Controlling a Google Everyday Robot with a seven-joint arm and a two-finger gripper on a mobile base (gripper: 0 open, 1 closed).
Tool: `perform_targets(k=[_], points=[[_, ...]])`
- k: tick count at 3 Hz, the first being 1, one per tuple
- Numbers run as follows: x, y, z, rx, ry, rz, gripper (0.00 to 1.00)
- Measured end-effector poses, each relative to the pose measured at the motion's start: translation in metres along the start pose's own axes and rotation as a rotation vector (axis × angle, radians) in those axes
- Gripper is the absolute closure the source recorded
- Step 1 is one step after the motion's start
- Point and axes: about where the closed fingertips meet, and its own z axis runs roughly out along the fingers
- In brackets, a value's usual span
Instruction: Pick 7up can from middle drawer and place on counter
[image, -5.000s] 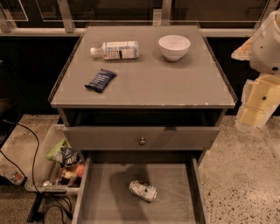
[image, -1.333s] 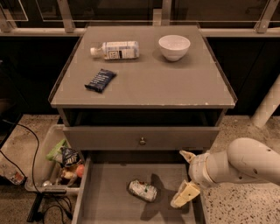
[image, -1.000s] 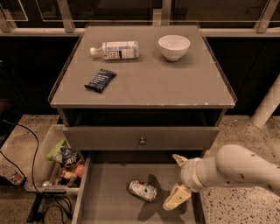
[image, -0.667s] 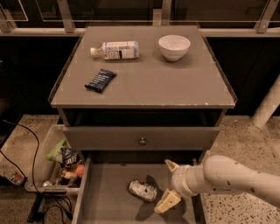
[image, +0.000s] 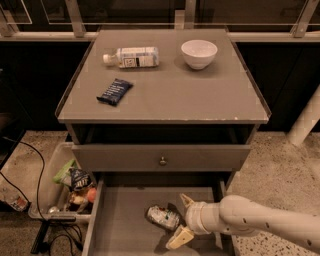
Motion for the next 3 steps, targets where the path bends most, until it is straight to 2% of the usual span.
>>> perform_targets(k=[2, 3], points=[[0.031, -0.013, 0.058, 0.012, 0.012, 0.034, 0.0], [0.041, -0.023, 0.071, 0.024, 0.021, 0.058, 0.0]])
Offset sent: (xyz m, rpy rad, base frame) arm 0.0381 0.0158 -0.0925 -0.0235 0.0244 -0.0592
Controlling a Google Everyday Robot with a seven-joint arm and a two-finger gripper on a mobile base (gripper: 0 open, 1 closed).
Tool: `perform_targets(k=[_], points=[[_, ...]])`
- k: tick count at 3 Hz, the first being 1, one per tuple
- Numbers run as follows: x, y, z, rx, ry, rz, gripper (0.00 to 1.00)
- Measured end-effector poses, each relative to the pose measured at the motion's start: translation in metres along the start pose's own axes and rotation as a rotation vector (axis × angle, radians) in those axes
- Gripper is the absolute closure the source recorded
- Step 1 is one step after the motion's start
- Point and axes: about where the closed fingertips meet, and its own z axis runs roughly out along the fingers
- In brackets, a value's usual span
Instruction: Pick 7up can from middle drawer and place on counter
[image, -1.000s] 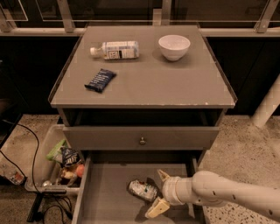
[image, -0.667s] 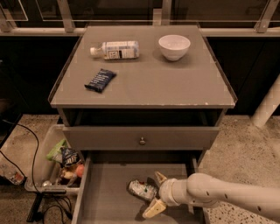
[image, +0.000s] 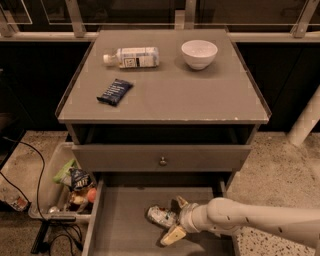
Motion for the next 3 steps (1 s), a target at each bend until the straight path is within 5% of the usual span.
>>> perform_targets(k=[3], points=[[0.0004, -0.0002, 0.0006, 0.0, 0.0, 0.001, 0.64]])
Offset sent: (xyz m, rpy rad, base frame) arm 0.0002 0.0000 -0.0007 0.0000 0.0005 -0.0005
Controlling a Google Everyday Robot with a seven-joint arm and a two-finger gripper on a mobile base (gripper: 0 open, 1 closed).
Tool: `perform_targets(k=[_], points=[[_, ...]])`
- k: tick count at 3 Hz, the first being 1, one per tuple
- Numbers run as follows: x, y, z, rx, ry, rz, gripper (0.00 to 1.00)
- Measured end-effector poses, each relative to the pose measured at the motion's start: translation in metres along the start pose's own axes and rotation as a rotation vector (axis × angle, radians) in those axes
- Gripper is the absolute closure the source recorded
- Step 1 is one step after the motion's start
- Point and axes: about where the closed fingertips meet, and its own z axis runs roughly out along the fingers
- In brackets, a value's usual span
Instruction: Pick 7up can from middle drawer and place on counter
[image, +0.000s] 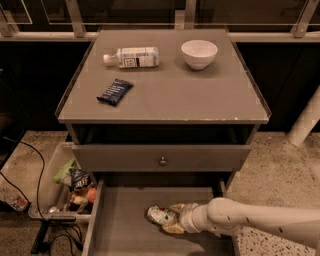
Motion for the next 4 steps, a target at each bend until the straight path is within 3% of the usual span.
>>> perform_targets(k=[1, 2, 3, 4], points=[[0.0, 0.0, 0.0, 0.0, 0.0, 0.0, 0.87], [0.0, 0.0, 0.0, 0.0, 0.0, 0.0, 1.0], [-0.004, 0.001, -0.013, -0.003, -0.005, -0.006, 1.0], [-0.018, 0.001, -0.046, -0.002, -0.018, -0.013, 1.0]])
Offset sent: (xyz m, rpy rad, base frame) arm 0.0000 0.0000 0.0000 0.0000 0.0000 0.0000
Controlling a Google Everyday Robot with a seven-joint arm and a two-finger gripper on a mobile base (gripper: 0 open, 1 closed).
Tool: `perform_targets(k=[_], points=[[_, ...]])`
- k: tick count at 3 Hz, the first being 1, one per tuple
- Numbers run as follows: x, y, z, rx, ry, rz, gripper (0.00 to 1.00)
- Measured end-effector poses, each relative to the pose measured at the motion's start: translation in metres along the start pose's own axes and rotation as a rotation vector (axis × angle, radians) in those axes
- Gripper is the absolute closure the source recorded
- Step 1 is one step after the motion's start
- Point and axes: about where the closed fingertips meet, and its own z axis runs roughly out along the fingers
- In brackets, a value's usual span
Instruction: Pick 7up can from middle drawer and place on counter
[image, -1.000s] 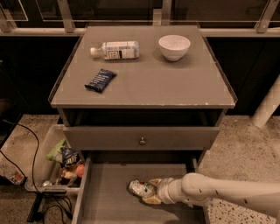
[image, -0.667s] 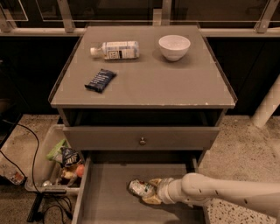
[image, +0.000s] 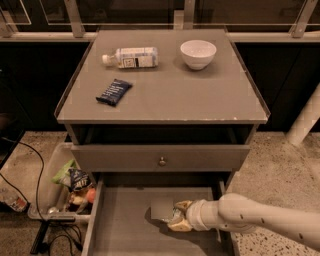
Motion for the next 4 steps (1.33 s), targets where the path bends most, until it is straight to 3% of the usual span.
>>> perform_targets(k=[2, 4], points=[[-0.042, -0.019, -0.098, -0.003, -0.038, -0.041, 1.0], [-0.119, -0.046, -0.232, 0.052, -0.018, -0.132, 1.0]])
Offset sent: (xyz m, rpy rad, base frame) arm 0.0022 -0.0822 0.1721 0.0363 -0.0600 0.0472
